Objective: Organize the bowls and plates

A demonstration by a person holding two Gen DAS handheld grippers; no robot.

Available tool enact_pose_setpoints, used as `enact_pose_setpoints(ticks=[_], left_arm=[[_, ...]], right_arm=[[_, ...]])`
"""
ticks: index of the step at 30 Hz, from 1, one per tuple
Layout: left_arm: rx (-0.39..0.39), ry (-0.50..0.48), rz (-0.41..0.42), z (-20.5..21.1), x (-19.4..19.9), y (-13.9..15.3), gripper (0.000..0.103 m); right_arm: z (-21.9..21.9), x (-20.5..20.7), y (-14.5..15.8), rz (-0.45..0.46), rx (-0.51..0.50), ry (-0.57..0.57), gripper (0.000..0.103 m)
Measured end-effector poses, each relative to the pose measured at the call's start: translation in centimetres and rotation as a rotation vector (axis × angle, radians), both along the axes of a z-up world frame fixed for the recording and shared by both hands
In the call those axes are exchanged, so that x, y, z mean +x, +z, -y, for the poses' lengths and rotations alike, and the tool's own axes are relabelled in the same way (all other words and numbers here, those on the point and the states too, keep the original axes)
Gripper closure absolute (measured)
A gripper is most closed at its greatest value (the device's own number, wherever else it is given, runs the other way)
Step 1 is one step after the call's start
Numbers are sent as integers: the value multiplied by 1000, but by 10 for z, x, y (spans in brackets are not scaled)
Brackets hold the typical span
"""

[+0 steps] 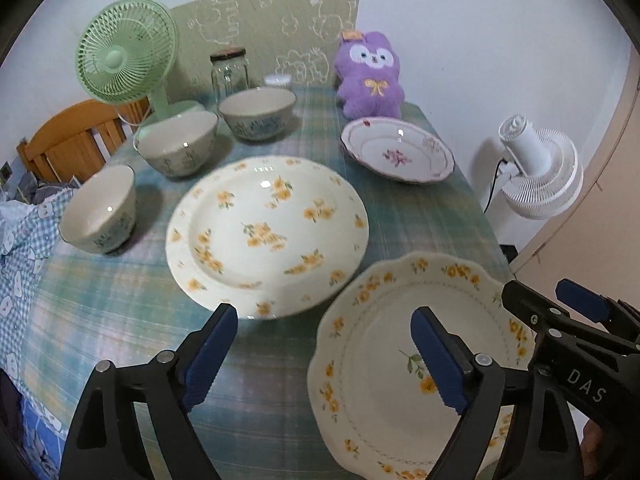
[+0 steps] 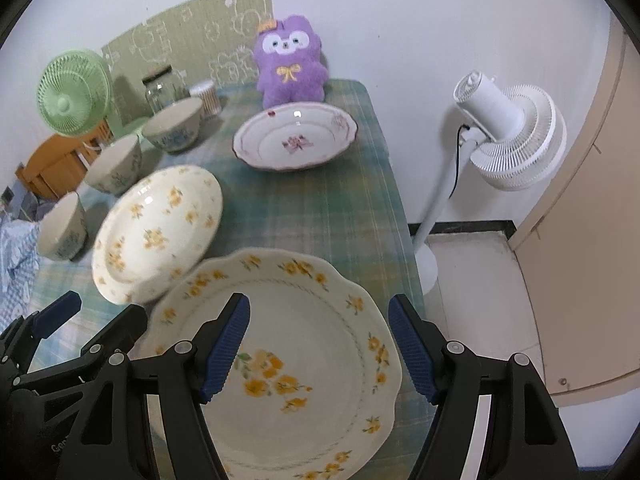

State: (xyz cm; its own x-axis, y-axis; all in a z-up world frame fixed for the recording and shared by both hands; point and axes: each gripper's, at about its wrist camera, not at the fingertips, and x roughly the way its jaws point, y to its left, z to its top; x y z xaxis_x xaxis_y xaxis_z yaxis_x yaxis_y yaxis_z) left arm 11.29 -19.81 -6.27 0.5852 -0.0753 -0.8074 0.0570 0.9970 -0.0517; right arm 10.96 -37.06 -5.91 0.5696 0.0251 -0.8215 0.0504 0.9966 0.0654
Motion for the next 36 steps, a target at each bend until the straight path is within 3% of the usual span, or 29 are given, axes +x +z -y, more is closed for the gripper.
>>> enact_pose_setpoints(ticks=[4,19,36], left_arm=[[-2,-8,29,-10,0,13,11],[13,-40,123,-72,1,52,11],[-8,-91,173,-141,11,66,11]], right_arm=[[-12,-4,17,52,-18,-19,28],[-75,-8,58,117,-52,-46,28],[-147,-10,80,170,-60,-110,28]])
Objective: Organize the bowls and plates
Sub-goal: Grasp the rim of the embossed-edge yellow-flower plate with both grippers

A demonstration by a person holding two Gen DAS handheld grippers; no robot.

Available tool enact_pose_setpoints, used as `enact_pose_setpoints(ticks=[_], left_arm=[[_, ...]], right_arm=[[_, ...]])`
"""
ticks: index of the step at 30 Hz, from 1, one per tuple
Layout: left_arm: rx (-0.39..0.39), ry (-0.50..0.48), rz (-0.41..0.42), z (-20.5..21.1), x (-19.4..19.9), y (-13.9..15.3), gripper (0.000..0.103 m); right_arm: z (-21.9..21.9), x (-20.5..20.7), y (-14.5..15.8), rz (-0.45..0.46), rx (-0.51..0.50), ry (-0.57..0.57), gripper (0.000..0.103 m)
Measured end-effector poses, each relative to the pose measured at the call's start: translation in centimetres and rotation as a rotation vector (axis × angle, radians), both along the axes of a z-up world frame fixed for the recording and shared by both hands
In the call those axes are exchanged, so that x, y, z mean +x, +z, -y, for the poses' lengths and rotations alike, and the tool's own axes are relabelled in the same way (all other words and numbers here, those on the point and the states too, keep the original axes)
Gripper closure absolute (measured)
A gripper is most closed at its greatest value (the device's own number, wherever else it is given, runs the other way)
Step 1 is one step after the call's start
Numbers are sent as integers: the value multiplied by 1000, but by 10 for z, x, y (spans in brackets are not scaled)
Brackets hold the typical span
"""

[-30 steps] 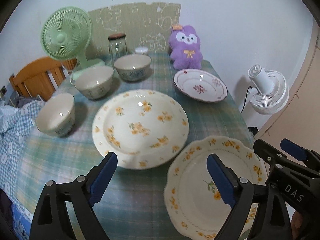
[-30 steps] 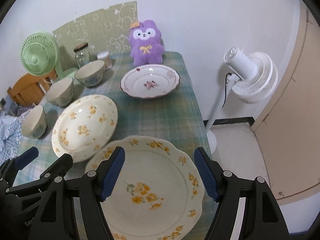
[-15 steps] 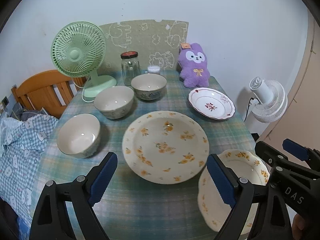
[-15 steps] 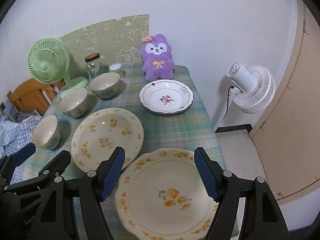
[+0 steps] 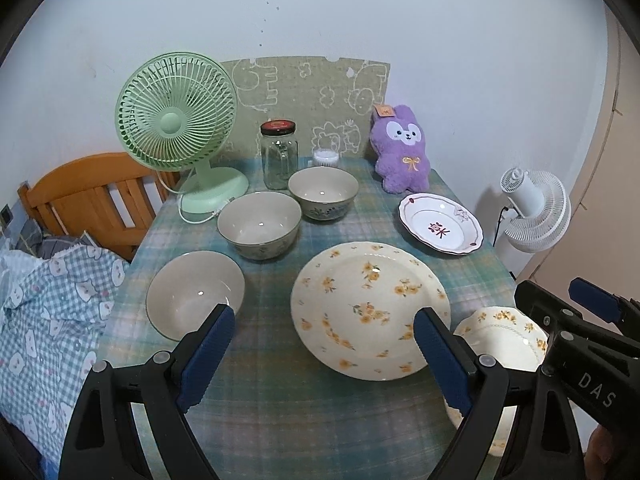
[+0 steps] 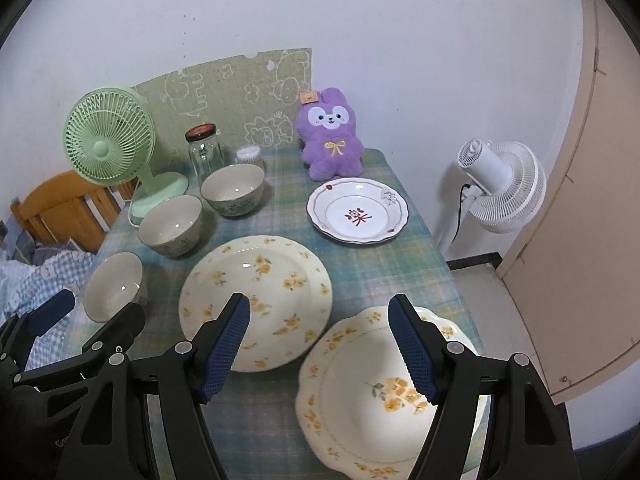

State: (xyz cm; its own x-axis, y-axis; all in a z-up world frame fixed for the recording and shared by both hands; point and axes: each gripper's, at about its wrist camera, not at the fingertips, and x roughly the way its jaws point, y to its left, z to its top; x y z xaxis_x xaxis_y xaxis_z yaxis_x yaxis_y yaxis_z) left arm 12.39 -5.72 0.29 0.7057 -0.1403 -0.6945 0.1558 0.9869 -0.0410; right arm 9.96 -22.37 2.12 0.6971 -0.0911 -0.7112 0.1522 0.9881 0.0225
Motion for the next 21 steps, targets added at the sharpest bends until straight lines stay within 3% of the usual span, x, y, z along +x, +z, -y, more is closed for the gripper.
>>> enact_pose_setpoints(ticks=[12,21], left_arm=[[10,14,-15,-11,24,-9,9],[28,62,-15,-3,59,-34,9]], right_arm=[[-11,20,-1,16,1,-4,28],[-4,63,-32,-9,15,30,28]])
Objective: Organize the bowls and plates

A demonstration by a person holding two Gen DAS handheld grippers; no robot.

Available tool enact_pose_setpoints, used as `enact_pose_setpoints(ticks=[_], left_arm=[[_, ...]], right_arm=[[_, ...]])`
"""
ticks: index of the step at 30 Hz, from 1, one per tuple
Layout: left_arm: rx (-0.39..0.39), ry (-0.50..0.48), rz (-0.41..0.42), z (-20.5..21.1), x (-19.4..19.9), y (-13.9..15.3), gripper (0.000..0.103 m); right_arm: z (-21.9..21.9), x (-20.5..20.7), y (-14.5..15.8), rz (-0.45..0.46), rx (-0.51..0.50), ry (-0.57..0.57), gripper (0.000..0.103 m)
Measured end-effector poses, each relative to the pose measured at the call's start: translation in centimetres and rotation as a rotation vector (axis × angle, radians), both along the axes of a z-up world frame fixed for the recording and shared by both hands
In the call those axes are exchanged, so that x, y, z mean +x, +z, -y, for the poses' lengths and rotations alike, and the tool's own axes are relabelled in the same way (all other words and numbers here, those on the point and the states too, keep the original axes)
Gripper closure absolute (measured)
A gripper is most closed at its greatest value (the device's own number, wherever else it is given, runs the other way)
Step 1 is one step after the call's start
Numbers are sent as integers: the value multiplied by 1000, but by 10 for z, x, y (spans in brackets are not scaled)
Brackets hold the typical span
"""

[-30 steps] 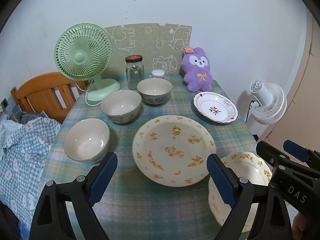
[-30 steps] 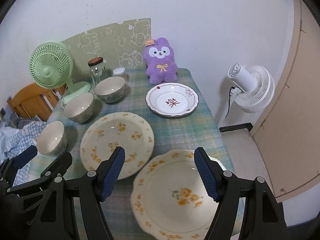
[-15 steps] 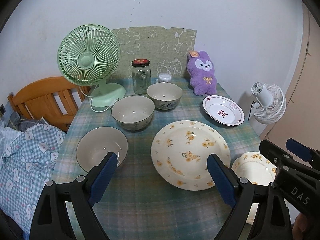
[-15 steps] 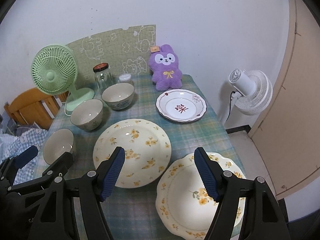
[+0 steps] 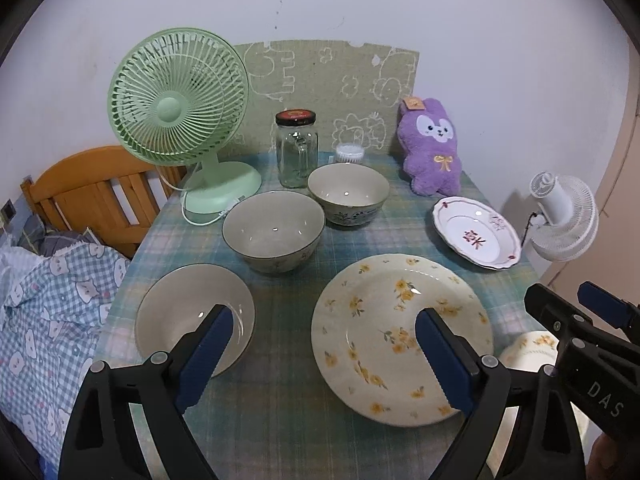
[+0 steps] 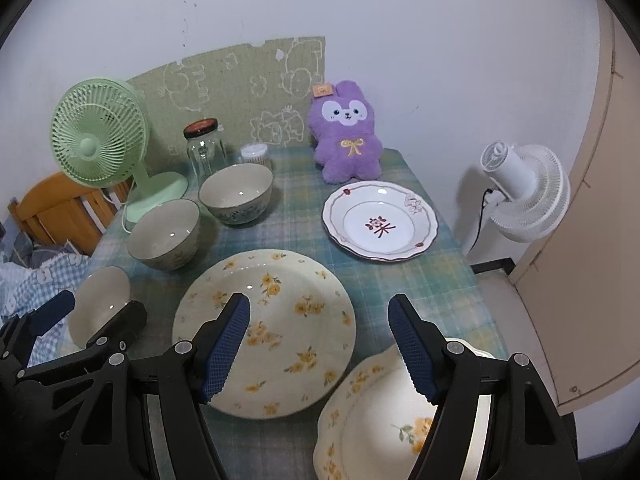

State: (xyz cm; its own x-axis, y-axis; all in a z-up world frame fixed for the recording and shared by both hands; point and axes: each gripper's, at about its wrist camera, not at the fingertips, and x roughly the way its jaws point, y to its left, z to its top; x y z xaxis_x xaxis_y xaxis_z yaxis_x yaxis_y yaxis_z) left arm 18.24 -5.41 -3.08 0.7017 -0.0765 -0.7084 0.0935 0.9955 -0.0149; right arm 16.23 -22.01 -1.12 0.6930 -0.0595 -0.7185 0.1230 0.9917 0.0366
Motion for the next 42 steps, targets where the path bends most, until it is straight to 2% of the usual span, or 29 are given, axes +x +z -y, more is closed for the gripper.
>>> enact_pose_setpoints(ticks=[15,24,30,33,42], left_arm=[[-23,31,-85,19,38,-50,11],[-4,45,-125,26,55,-78,12],[-33,55,-135,29,60,-84,23],[-14,49,-137,34,62,-87,28],[17,47,-130,38,68,-91,37]], right_arm=[[21,51,-52,-66,7,16,28],[28,72,-80,-110,23,34,28],[30,84,-96,-141,37,49,28],[29,89,-101,-149,38,66,29],[28,99,-115,-191,52,99,44]])
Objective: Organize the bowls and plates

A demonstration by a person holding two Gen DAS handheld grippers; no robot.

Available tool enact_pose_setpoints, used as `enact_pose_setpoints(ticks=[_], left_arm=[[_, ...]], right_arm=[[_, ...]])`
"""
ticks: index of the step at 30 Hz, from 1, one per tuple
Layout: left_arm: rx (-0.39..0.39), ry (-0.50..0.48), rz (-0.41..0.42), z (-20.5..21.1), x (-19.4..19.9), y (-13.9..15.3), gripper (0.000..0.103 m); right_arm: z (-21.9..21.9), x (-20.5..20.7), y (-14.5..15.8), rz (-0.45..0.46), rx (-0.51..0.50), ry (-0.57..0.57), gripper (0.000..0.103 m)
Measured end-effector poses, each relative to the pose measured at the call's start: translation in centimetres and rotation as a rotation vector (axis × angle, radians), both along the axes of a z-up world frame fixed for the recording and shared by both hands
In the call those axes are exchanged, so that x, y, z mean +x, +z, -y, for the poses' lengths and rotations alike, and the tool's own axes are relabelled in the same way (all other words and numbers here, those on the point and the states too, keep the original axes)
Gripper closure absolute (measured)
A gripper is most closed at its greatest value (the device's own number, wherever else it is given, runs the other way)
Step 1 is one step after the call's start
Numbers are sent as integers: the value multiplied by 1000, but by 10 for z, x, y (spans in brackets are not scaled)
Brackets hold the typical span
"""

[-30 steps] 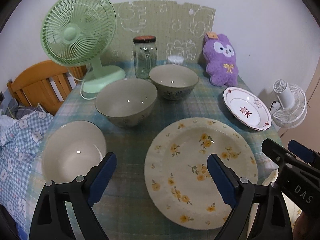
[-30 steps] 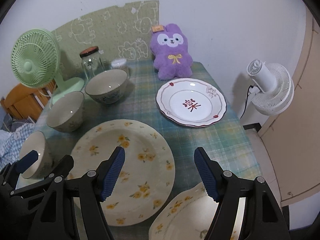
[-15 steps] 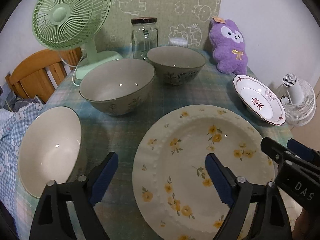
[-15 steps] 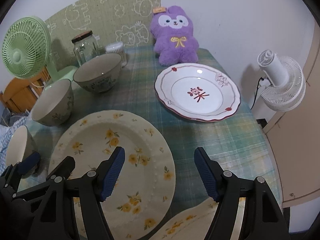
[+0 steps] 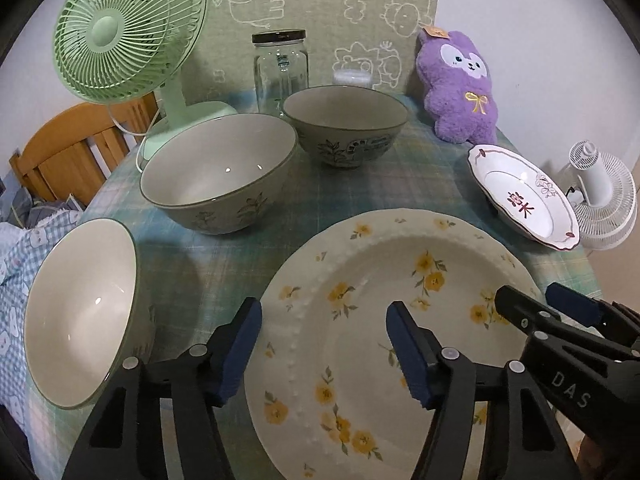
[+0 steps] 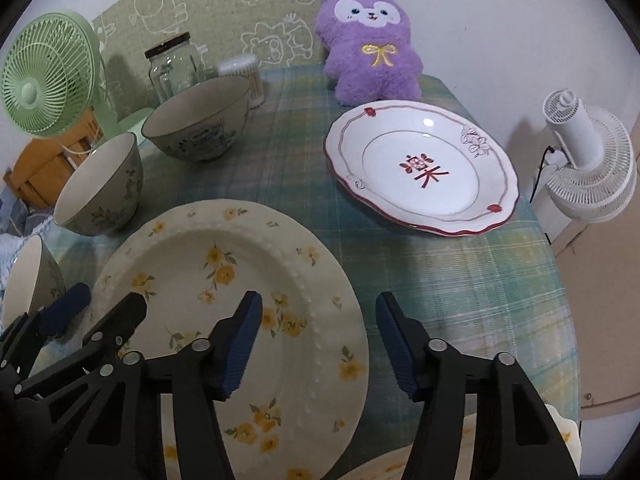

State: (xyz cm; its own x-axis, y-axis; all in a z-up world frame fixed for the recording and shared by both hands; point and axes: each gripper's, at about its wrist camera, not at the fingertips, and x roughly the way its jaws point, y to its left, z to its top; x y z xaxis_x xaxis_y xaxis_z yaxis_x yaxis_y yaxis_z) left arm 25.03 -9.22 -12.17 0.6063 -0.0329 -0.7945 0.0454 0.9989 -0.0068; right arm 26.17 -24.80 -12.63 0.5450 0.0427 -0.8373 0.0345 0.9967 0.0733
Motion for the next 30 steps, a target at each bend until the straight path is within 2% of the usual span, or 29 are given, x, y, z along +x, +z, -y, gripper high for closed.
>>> enact_pose_setpoints(ticks=[3,9,13,16,21,26,30], left_arm=[[17,-3,3,2,0,-1,39],[33,11,14,0,-2,0,47],[62,29,-2,-3,1,-5,47],[30,60,-65,-10,4,-15,52],[26,62,-53,-11,2,-15,54],[30,59,-50,-10,2,-15,54],[30,64,-52,-9,3,-15,54]], right_arm=[[1,2,-4,-15,7,5,52],[2,5,-12,-40,0,7,57],[4,6,-13,-40,6,11,58],[3,5,-13,-38,6,12,58],[2,7,-13,-40,3,13,57],[-2,9,-15,-50,-9,26,51],[-2,8,-15,-43,-14,14,52]])
